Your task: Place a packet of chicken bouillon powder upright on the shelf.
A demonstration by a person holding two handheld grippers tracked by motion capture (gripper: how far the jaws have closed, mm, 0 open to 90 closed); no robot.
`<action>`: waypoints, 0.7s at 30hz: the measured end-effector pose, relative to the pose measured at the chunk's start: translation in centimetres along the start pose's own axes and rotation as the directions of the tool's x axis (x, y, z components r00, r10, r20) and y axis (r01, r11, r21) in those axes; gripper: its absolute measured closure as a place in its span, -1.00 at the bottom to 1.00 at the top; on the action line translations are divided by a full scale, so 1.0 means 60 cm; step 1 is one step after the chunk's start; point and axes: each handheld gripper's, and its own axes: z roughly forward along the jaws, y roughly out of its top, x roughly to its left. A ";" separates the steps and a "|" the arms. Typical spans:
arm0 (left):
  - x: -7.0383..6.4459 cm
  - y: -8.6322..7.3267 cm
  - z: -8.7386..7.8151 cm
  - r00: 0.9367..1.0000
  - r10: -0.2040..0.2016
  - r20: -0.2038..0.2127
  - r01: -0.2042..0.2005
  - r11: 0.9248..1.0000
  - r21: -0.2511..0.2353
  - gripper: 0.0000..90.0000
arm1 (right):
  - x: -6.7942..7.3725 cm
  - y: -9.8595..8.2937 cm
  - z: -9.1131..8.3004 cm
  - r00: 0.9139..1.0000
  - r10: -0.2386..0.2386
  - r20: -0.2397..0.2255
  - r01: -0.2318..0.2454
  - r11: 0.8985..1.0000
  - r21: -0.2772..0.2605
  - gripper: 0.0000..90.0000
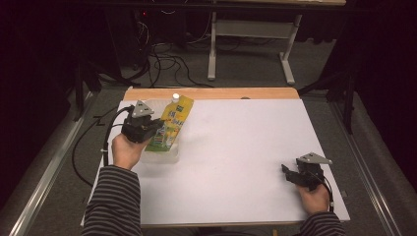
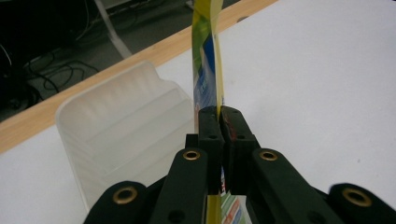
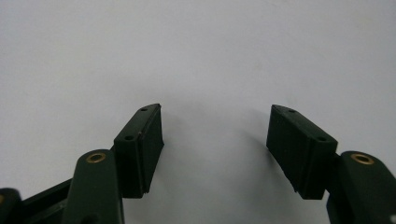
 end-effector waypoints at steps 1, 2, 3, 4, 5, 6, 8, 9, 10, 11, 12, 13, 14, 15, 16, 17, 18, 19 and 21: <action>0.001 0.000 -0.001 1.000 -0.005 -0.001 0.005 1.000 0.005 0.95 | 0.000 0.000 0.000 1.000 0.001 0.001 -0.001 1.000 0.000 -0.18; 0.003 0.000 -0.002 1.000 -0.010 0.001 0.010 1.000 0.009 0.95 | 0.000 0.000 0.000 1.000 0.000 0.000 0.000 1.000 0.000 -0.18; 0.004 0.000 -0.003 1.000 -0.014 0.003 0.014 1.000 0.014 0.94 | 0.000 0.000 0.000 1.000 0.000 0.000 0.000 1.000 0.000 -0.18; 0.005 0.001 -0.003 1.000 -0.020 0.002 0.020 1.000 0.019 0.94 | 0.000 0.000 0.000 1.000 -0.002 0.000 0.002 1.000 0.000 -0.18; 0.007 0.001 -0.003 1.000 -0.026 0.000 0.026 0.999 0.023 0.94 | -0.001 0.000 0.000 1.000 -0.001 -0.001 0.001 1.000 0.000 -0.18; 0.008 0.002 -0.003 0.999 -0.036 0.000 0.036 0.999 0.032 0.93 | -0.001 0.000 0.000 1.000 -0.002 -0.001 0.002 1.000 0.000 -0.18; 0.009 0.005 -0.001 0.999 -0.054 0.002 0.054 0.997 0.047 0.88 | -0.001 0.000 0.000 1.000 -0.002 -0.001 0.002 1.000 0.000 -0.18; 0.009 0.006 0.000 0.999 -0.054 0.002 0.054 0.997 0.059 0.88 | -0.001 0.000 0.000 1.000 -0.002 -0.001 0.002 1.000 0.000 -0.18; 0.009 0.007 0.005 0.999 -0.053 -0.004 0.053 0.995 0.086 0.86 | -0.001 0.000 0.000 1.000 -0.002 -0.001 0.002 1.000 0.000 -0.18; 0.008 0.009 0.009 0.999 -0.049 -0.008 0.049 0.993 0.109 0.83 | -0.001 0.000 0.000 1.000 -0.003 -0.001 0.003 1.000 0.000 -0.18; 0.008 0.011 0.013 0.999 -0.046 -0.014 0.048 0.991 0.123 0.82 | -0.001 0.000 0.000 1.000 -0.002 -0.001 0.002 1.000 0.000 -0.18; 0.008 0.012 0.016 0.999 -0.048 -0.016 0.050 0.990 0.132 0.82 | -0.001 0.000 0.000 1.000 -0.001 -0.003 0.001 1.000 0.000 -0.18; 0.009 0.015 0.021 0.998 -0.061 -0.009 0.061 0.986 0.156 0.82 | -0.001 0.000 0.000 1.000 0.000 -0.003 0.000 1.000 0.000 -0.18; 0.008 0.016 0.025 0.998 -0.061 -0.012 0.063 0.983 0.174 0.82 | -0.001 0.000 0.000 1.000 -0.002 -0.001 0.002 1.000 -0.001 -0.18; 0.008 0.017 0.030 0.998 -0.063 -0.014 0.064 0.979 0.192 0.80 | 0.000 0.000 0.000 1.000 -0.001 0.002 0.001 1.000 -0.001 -0.18; 0.008 0.019 0.033 0.998 -0.065 -0.013 0.066 0.977 0.204 0.80 | 0.001 0.000 0.000 1.000 -0.002 0.003 0.002 1.000 -0.001 -0.18; 0.008 0.021 0.038 0.997 -0.075 -0.012 0.076 0.972 0.222 0.79 | 0.001 0.000 0.000 1.000 -0.002 0.003 0.002 1.000 -0.001 -0.18; 0.009 0.022 0.041 0.997 -0.077 -0.009 0.077 0.968 0.239 0.78 | 0.000 0.000 0.000 1.000 0.000 0.001 0.000 1.000 -0.001 -0.18; 0.009 0.023 0.048 0.996 -0.092 -0.011 0.091 0.961 0.262 0.77 | 0.000 0.000 0.000 1.000 -0.002 0.000 0.002 1.000 -0.001 -0.18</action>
